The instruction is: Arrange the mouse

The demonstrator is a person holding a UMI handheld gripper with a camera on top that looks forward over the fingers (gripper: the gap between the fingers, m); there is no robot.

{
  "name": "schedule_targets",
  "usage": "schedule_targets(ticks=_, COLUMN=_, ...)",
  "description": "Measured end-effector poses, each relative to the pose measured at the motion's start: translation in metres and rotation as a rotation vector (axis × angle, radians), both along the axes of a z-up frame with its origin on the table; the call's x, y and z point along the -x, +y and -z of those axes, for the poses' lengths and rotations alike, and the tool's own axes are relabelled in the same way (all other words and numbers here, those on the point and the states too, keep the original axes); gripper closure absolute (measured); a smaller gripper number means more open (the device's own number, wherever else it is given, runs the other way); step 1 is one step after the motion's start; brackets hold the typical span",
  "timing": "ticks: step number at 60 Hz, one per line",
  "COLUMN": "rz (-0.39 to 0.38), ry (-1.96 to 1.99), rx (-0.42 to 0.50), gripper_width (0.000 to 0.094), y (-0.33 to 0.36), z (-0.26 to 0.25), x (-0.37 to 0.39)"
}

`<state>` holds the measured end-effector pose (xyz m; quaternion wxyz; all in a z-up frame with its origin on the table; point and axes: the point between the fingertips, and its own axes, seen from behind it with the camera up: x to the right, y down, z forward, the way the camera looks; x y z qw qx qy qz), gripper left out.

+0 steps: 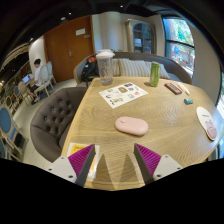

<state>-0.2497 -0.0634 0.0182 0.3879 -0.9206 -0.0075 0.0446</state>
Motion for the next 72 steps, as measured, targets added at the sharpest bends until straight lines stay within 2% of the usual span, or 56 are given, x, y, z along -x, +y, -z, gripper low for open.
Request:
schedule_targets(ticks=5, rz=0.032, ry=-0.034, rx=-0.006, gripper_width=0.0124, y=0.015, z=0.019, x=-0.028)
schedule_targets(ticks=12, rz=0.026, ry=-0.141, rx=-0.020, gripper_width=0.0122, y=0.030, z=0.034, x=-0.057)
schedule_targets(ticks=14, rz=0.025, ry=-0.122, rx=-0.055, gripper_width=0.0123, y=0.040, z=0.031, x=-0.057)
schedule_targets(ticks=23, rz=0.035, ry=-0.107, rx=-0.090, gripper_width=0.0125, y=0.070, z=0.034, x=-0.063)
schedule_targets(ticks=32, rz=0.096, ry=-0.063, rx=-0.095, gripper_width=0.0127, y=0.090, z=0.034, x=-0.082)
schedule_targets(ticks=38, rz=0.104, ry=-0.065, rx=-0.105, gripper_width=0.0127, y=0.105, z=0.034, x=-0.095)
schedule_targets(ticks=43, rz=0.117, ry=-0.065, rx=-0.106, gripper_width=0.0190, y=0.120, z=0.034, x=-0.105)
schedule_targets(ticks=48, rz=0.132, ry=-0.065, rx=-0.111, gripper_width=0.0323, y=0.134, z=0.034, x=-0.115)
schedule_targets(ticks=54, rz=0.144, ry=-0.065, rx=-0.104, gripper_width=0.0368, y=0.137, z=0.035, x=-0.118)
schedule_targets(ticks=64, rz=0.059, ry=-0.055, rx=-0.001, gripper_width=0.0515, y=0.133, z=0.037, x=-0.108)
schedule_targets(ticks=72, rz=-0.023, ry=0.019, rx=0.025, gripper_width=0.0528, y=0.120, z=0.031, x=-0.098)
